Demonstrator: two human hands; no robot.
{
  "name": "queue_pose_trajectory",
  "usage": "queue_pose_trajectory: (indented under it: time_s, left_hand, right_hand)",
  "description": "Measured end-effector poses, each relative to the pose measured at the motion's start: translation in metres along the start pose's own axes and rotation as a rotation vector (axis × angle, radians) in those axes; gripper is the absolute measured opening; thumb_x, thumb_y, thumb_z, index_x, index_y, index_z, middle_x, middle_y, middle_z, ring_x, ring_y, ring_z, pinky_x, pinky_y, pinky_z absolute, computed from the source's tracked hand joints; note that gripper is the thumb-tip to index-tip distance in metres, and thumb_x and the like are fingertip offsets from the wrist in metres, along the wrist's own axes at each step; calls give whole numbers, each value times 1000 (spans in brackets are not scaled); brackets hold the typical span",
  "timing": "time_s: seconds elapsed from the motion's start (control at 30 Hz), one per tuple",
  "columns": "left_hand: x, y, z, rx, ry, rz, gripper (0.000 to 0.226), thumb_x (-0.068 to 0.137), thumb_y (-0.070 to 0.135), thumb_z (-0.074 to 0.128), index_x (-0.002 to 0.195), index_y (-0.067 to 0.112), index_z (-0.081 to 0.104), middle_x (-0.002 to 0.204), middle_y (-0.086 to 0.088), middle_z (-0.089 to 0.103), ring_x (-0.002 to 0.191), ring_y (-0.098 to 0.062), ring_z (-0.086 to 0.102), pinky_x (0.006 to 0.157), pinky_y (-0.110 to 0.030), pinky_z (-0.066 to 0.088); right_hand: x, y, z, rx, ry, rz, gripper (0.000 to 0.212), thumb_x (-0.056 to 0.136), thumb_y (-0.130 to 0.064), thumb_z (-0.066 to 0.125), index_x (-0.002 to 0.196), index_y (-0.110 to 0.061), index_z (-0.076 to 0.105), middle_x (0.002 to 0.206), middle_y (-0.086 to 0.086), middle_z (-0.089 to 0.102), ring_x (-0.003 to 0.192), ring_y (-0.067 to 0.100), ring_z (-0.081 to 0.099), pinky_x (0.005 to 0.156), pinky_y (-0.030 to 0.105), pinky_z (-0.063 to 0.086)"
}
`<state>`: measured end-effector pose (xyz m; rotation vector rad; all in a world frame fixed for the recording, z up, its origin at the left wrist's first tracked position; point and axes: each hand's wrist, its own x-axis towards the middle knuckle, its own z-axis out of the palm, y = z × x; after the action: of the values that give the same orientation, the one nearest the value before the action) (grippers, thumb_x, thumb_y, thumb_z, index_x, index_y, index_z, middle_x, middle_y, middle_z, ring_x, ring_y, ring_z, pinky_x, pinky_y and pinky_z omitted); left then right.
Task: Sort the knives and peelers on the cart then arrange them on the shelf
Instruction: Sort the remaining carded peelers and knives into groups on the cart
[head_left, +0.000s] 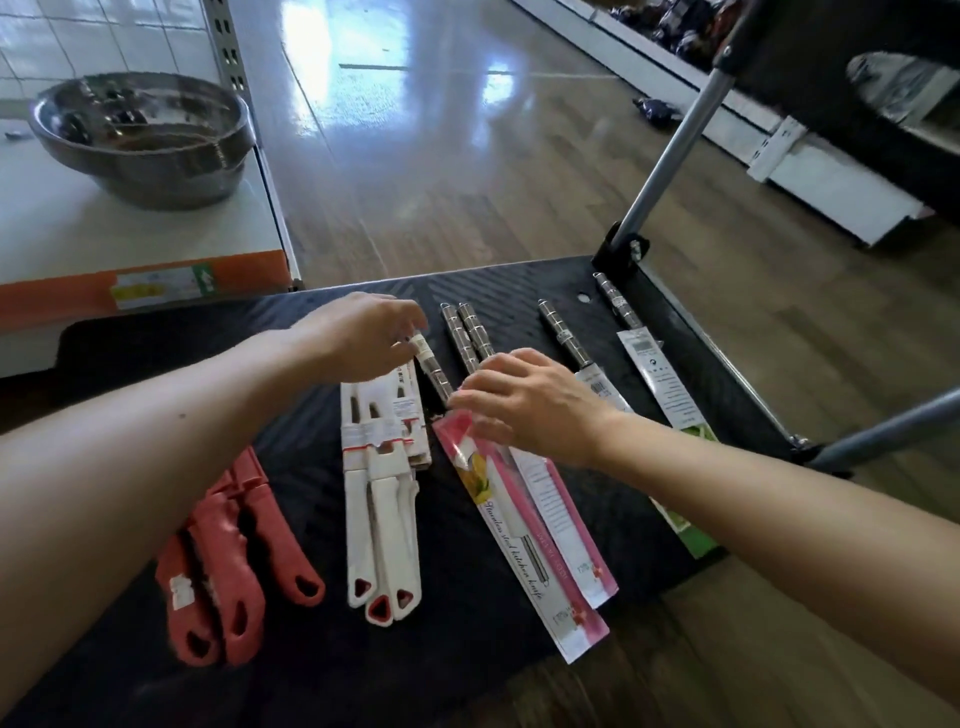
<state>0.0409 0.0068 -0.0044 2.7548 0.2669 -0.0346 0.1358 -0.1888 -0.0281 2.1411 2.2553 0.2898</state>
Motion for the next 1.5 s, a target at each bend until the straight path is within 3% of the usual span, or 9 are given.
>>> queue_pose_trajectory:
  time_s: [0.17, 0.37, 0.47, 0.63, 0.83, 1.07, 1.23, 1.4, 1.5]
  left_hand:
    - [33, 34, 21, -10, 16, 96, 27, 88, 23, 57, 113, 19, 63, 114, -3, 65, 103, -26, 58, 84, -40, 50]
    - [68, 72, 42, -107, 49, 94, 30, 82, 32, 50, 107, 24, 64, 113, 2, 65, 109, -28, 55, 90, -46, 48]
    - [82, 77, 47, -134, 54, 97, 46, 70, 38, 39, 105, 22, 65, 111, -2, 66, 106, -33, 57, 89, -48, 48]
    - [106, 81, 61, -147, 100, 86, 29, 85, 22, 56, 112, 20, 64, 120, -5, 64, 113, -33, 52, 95, -48, 45]
    - [118, 72, 70, -208, 173, 79, 26, 85, 18, 58, 109, 18, 66, 117, -7, 64, 110, -34, 54, 93, -51, 45]
    - [112, 59, 69, -212, 174, 48, 27, 84, 12, 59, 110, 13, 67, 115, -10, 64, 107, -33, 56, 92, -44, 47]
    - [102, 53, 59, -211, 217, 70, 26, 83, 8, 61, 109, 9, 68, 113, -12, 66, 106, -33, 59, 91, -40, 48]
    - [89, 54, 49, -146, 180, 88, 27, 83, 11, 59, 109, 13, 68, 115, -9, 66, 108, -32, 57, 92, -42, 47]
    - [76, 56, 45, -34, 101, 109, 29, 86, 17, 56, 114, 18, 64, 120, -3, 62, 114, -29, 51, 94, -45, 45]
  right_hand:
    - [-39, 42, -3, 197, -127, 788, 27, 92, -34, 51, 109, -17, 64, 112, 1, 65, 108, 22, 56, 87, 33, 44]
    - [-68, 90, 4, 236, -137, 1175, 26, 91, -30, 52, 112, -21, 64, 119, 3, 63, 110, 27, 58, 85, 32, 45]
    - [-74, 107, 9, 206, -115, 1227, 31, 93, -33, 47, 114, -16, 62, 120, 8, 61, 111, 30, 57, 85, 35, 46]
    - [-72, 128, 19, 197, -102, 1257, 36, 92, -39, 50, 116, -14, 61, 120, 9, 61, 111, 30, 56, 84, 35, 46]
    - [-65, 142, 37, 150, -202, 1284, 43, 93, -44, 46, 119, -11, 55, 122, 13, 59, 117, 33, 52, 86, 36, 44]
    - [-59, 147, 41, 315, -116, 1372, 35, 91, -34, 56, 115, -9, 57, 120, 14, 61, 114, 33, 55, 90, 34, 43]
    - [-64, 138, 35, 500, -38, 1375, 20, 87, -26, 63, 101, -12, 62, 108, 8, 65, 103, 25, 60, 78, 26, 39]
    - [-64, 123, 15, 544, 9, 1336, 19, 88, -23, 62, 102, -10, 66, 103, 9, 69, 88, 19, 60, 80, 25, 43]
    - [-64, 105, 9, 656, 60, 1332, 21, 90, -20, 61, 106, -7, 65, 86, 3, 64, 62, 5, 55, 56, 1, 39]
